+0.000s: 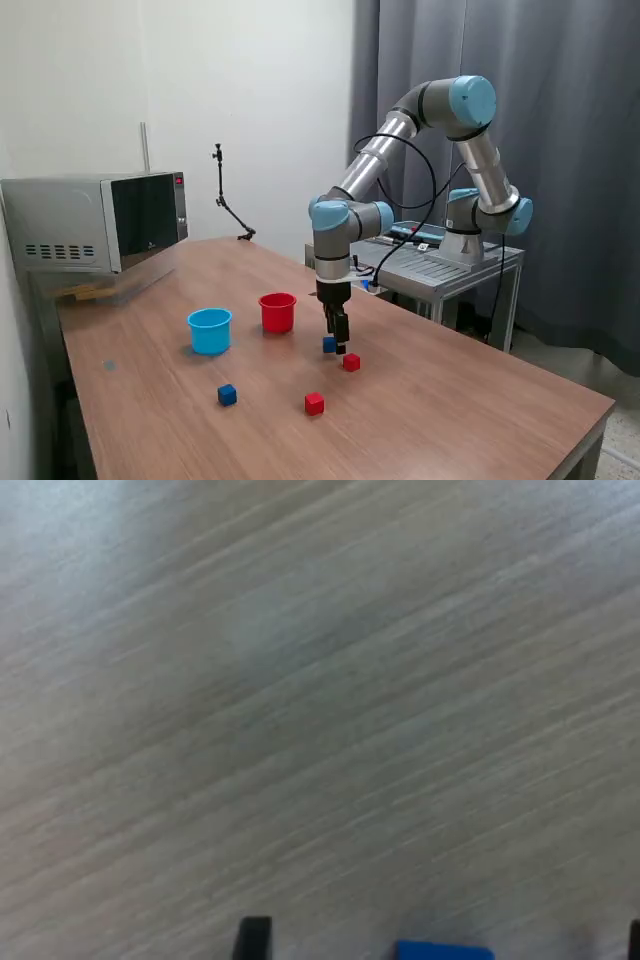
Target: Place red objects in the red bin, and blue objects in the blue bin.
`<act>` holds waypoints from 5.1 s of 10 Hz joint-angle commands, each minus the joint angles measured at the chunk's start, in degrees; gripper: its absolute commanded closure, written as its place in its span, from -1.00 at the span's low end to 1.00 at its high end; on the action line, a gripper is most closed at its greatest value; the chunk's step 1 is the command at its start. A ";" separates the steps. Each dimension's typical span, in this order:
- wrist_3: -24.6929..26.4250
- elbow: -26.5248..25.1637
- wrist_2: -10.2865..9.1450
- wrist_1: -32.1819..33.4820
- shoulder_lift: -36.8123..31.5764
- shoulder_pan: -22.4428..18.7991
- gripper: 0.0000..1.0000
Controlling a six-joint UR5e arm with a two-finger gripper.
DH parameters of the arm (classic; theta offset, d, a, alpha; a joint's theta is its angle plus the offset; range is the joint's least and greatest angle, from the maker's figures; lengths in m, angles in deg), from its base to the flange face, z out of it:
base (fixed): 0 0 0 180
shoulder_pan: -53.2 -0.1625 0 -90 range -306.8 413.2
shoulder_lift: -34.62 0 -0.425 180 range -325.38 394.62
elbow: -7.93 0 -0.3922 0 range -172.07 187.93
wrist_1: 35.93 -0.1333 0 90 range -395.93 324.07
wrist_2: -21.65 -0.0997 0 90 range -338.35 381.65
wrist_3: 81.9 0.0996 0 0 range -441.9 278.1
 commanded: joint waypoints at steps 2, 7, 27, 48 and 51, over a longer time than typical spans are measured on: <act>-0.07 0.48 0.00 0.00 -0.08 0.00 -1.00; 0.02 0.39 0.00 0.00 0.01 0.00 -1.00; -8.91 16.29 2.29 -3.94 -3.86 7.37 1.00; -21.69 35.20 -0.17 -9.49 12.66 11.25 1.00; -21.77 35.10 -0.17 -9.58 12.49 11.16 1.00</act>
